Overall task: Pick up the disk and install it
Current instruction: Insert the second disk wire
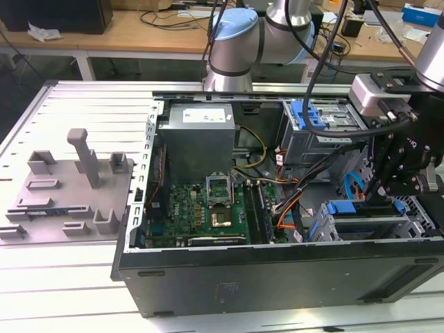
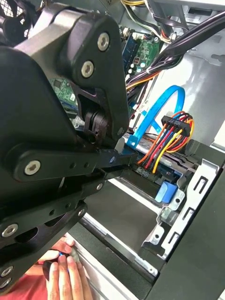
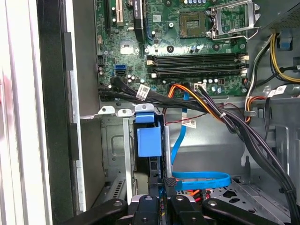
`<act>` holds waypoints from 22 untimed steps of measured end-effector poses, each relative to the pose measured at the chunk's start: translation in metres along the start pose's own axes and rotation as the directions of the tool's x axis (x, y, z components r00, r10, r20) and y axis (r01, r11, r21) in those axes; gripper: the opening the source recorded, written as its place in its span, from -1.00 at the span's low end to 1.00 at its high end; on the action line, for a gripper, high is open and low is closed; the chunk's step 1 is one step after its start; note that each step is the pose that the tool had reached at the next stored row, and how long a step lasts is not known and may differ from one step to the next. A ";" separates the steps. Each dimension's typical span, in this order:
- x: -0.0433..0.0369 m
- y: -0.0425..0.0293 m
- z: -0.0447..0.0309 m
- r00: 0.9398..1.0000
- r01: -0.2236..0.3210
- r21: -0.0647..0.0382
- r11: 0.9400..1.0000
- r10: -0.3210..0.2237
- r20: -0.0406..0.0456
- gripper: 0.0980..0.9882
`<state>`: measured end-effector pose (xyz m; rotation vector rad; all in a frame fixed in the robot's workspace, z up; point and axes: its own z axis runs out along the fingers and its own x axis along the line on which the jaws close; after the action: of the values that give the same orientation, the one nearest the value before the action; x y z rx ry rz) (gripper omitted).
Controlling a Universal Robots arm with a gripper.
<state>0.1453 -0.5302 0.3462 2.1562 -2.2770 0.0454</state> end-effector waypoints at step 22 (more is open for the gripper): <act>0.0045 -0.0002 0.0017 0.999 0.048 0.001 0.999 -0.048 0.001 -0.69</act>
<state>0.1454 -0.5347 0.3446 2.2103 -2.2254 0.0455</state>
